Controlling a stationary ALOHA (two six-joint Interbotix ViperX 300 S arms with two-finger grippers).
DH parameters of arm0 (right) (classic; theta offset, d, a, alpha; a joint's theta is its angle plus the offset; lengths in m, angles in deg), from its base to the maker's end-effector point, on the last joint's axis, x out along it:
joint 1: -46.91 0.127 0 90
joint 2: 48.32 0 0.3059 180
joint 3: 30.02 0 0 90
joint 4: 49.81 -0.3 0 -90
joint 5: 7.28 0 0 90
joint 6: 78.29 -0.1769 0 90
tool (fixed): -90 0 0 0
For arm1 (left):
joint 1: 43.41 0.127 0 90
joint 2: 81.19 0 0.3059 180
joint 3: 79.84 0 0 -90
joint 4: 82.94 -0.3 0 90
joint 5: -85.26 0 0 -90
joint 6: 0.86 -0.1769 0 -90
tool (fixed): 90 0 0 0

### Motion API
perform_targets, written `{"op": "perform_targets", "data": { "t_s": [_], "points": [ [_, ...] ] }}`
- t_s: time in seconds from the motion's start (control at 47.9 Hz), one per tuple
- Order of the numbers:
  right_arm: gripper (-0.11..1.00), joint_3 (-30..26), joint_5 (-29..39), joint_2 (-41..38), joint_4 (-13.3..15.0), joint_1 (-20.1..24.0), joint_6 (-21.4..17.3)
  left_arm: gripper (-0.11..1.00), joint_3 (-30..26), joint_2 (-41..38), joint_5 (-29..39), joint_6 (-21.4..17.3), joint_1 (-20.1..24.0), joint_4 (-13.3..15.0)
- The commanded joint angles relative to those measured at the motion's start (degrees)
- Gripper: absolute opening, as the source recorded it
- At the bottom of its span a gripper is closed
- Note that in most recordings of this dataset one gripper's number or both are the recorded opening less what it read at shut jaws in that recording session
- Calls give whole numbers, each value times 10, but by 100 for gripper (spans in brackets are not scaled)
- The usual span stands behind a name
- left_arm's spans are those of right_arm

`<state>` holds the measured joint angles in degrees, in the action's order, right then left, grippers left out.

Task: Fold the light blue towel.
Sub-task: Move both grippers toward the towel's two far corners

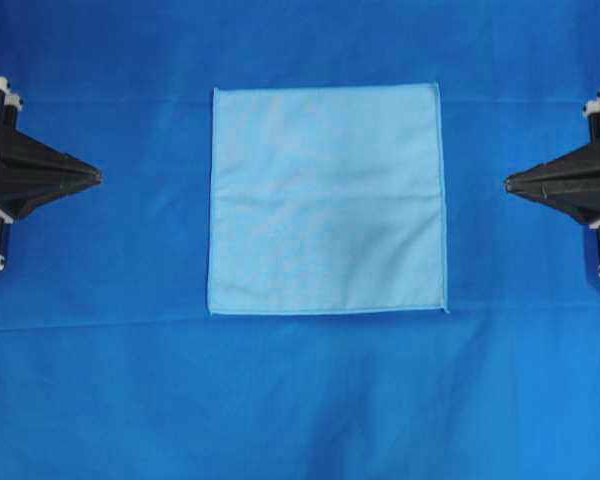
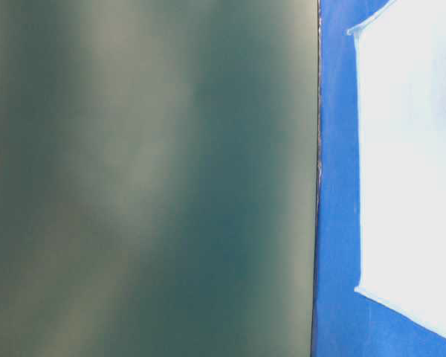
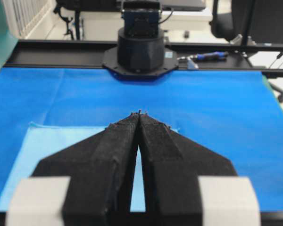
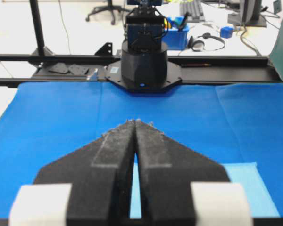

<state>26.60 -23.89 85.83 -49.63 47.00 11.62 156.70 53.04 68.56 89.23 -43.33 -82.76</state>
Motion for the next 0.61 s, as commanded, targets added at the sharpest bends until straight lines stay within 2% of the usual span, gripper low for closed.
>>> {"op": "perform_targets", "data": {
  "t_s": [0.0,0.209,0.397,0.585],
  "points": [
    [0,-23,-8,-4,-4,-10,-3,0,-18,-25,-9,1,2,11],
    [0,-45,18,-40,-5,-62,-6,0,-24,-97,-24,-8,55,11],
    [0,-54,73,-101,-5,-158,-14,0,-34,-177,-24,-6,122,11],
    [1,-62,108,-187,-5,-234,-14,1,-51,-272,-30,-5,179,11]
  ]
}}
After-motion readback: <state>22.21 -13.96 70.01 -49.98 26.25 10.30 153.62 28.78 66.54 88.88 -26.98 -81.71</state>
